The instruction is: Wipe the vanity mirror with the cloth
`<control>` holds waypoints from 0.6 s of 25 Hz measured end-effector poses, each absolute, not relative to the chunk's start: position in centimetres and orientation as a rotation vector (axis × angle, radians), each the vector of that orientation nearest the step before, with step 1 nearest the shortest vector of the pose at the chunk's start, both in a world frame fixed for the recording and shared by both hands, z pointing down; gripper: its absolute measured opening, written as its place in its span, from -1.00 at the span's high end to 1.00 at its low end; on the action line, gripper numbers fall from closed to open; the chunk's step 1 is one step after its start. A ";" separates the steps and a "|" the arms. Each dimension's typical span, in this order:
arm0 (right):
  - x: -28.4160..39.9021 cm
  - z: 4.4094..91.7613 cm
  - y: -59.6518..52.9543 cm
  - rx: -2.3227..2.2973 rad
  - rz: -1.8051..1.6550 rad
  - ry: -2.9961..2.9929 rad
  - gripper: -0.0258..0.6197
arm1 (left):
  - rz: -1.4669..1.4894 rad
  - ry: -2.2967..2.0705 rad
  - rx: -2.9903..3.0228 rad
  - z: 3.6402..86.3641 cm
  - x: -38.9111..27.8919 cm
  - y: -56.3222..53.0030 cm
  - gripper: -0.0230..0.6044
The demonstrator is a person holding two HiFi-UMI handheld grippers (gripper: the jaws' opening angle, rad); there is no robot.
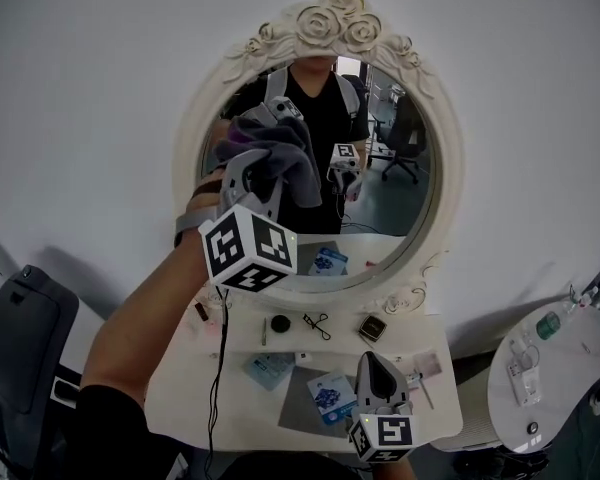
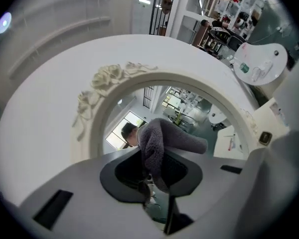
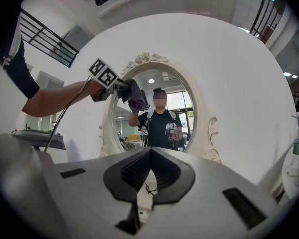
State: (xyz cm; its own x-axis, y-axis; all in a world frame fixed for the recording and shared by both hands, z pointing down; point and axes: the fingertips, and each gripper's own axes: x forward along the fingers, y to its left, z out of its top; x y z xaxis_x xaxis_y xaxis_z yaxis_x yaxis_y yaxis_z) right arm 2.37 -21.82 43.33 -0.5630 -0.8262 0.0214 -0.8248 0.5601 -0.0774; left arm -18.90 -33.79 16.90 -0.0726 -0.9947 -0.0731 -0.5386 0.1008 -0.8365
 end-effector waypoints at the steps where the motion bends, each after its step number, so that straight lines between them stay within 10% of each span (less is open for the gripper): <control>1: 2.6 43.3 -22.0 -1.467 -0.126 2.752 0.89 | -0.824 1.700 -1.471 14.5 -18.8 -33.8 0.68; 15: 4.3 43.6 -23.5 -1.479 -0.131 2.716 0.89 | -0.757 1.764 -1.357 5.6 -18.3 -36.8 0.68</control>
